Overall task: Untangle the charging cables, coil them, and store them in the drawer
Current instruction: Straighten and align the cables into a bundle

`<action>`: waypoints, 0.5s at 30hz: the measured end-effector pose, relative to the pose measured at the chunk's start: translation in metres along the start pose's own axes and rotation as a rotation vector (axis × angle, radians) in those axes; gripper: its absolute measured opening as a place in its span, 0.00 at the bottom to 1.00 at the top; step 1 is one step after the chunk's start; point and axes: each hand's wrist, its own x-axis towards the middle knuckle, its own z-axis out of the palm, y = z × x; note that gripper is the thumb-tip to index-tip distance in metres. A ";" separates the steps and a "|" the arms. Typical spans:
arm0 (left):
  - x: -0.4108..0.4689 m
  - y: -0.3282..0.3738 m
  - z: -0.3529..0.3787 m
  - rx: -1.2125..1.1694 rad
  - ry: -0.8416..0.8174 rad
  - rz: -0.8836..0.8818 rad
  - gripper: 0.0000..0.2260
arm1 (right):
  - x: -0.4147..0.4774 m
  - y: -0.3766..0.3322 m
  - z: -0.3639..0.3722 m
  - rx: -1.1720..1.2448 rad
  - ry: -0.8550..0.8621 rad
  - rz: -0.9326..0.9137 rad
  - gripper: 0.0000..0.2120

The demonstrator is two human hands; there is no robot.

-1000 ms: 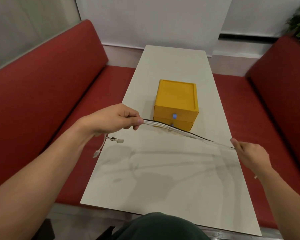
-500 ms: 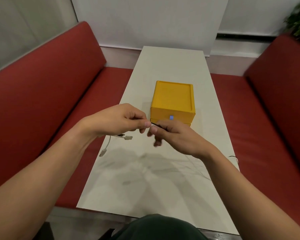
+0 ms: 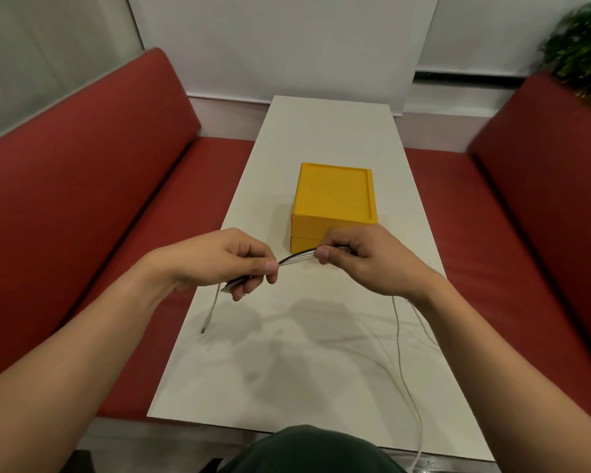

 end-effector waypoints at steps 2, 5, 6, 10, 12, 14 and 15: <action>0.000 0.001 -0.001 0.021 -0.006 -0.003 0.11 | -0.002 0.002 -0.004 0.006 0.015 -0.018 0.10; -0.001 0.005 -0.002 0.050 0.034 -0.019 0.10 | -0.005 0.005 -0.011 -0.002 0.042 -0.026 0.10; -0.002 0.006 -0.003 0.067 0.047 -0.022 0.10 | -0.006 0.006 -0.013 0.004 0.047 -0.027 0.09; -0.009 0.006 -0.005 0.129 0.067 0.004 0.09 | -0.010 0.008 -0.018 -0.001 0.042 -0.037 0.09; -0.015 0.004 -0.006 0.169 0.053 0.032 0.07 | -0.011 0.011 -0.021 0.004 0.071 -0.022 0.09; -0.022 0.002 -0.005 0.208 0.059 0.040 0.06 | -0.012 0.015 -0.029 0.023 0.109 0.017 0.10; -0.024 0.002 -0.004 0.211 0.080 0.036 0.07 | -0.013 0.016 -0.032 0.032 0.114 0.027 0.10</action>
